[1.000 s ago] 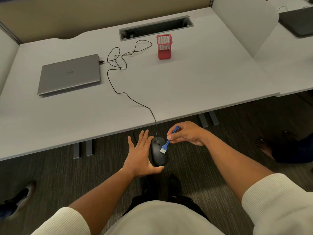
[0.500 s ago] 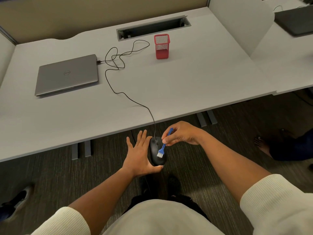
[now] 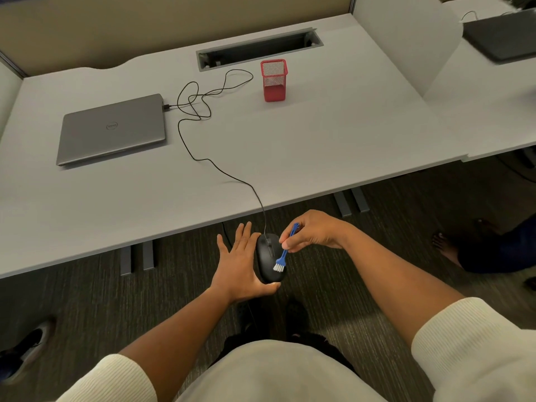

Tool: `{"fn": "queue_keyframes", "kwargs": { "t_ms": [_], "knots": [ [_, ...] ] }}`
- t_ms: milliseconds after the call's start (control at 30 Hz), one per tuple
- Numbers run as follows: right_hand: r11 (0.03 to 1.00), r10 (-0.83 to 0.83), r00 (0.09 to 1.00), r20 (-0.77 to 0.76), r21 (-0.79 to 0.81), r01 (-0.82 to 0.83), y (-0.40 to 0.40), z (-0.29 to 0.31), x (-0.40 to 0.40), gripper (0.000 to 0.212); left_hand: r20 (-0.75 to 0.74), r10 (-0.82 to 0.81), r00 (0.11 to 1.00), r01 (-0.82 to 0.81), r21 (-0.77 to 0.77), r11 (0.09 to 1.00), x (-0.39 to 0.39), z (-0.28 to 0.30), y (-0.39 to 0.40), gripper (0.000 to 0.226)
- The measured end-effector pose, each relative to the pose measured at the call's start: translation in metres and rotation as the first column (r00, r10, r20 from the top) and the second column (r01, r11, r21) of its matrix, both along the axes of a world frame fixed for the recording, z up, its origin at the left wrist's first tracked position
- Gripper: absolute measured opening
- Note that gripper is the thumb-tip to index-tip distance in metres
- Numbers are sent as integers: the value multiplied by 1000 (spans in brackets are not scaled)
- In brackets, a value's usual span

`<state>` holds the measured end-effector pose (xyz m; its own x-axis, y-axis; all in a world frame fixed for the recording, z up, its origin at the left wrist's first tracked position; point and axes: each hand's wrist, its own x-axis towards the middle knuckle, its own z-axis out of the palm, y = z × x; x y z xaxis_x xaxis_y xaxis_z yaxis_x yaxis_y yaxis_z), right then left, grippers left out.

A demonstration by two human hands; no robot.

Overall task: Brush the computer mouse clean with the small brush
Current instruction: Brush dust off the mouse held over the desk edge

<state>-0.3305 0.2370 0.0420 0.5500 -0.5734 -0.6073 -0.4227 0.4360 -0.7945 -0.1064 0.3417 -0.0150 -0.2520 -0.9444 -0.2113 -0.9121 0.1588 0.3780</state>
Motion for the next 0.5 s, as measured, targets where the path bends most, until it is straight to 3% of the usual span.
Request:
{"fn": "queue_keyframes", "kwargs": {
  "t_ms": [133, 333, 500],
  "knots": [
    [985, -89, 991, -102, -156, 72, 0, -3, -9, 13, 9, 5, 1000, -5, 3, 1000, 5, 0, 0, 128],
    [994, -101, 994, 52, -25, 102, 0, 5, -7, 15, 20, 2, 1000, -2, 10, 1000, 3, 0, 1, 128],
    [993, -70, 997, -38, -102, 65, 7, -2, 2, 13, 49, -18, 999, 18, 1, 1000, 3, -1, 0, 130]
  ]
}}
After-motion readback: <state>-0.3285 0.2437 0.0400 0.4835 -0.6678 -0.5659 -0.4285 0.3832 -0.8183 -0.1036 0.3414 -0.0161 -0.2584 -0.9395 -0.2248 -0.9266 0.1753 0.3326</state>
